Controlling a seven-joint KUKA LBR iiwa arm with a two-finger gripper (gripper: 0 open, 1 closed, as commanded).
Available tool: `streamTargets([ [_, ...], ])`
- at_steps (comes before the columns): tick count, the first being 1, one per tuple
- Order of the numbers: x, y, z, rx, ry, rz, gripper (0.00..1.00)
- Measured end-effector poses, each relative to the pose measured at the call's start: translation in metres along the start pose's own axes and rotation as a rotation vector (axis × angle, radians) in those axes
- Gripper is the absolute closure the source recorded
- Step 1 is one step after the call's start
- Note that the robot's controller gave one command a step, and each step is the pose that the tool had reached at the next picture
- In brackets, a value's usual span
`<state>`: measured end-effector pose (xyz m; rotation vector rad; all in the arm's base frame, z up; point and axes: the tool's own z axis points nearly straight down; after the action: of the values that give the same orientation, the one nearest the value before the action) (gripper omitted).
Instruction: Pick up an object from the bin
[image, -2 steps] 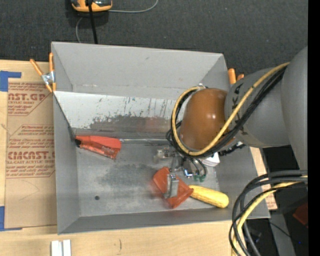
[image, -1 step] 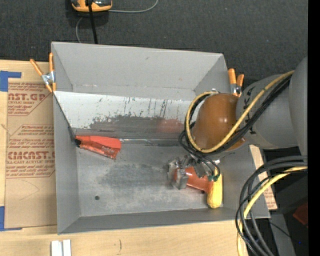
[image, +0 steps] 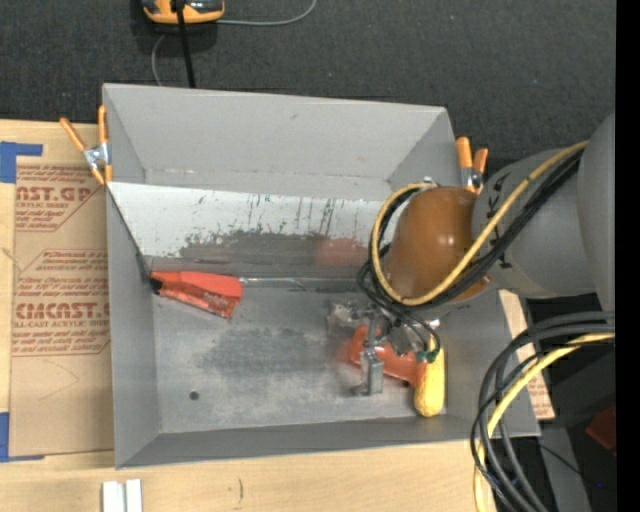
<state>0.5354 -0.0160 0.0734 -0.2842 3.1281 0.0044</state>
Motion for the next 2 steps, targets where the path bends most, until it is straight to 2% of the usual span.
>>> streamTargets([
  [1, 0.0, 0.0, 0.0, 0.0, 0.0, 0.0, 0.0],
  [2, -0.004, -0.036, -0.012, -0.001, 0.0, -0.093, 0.0],
])
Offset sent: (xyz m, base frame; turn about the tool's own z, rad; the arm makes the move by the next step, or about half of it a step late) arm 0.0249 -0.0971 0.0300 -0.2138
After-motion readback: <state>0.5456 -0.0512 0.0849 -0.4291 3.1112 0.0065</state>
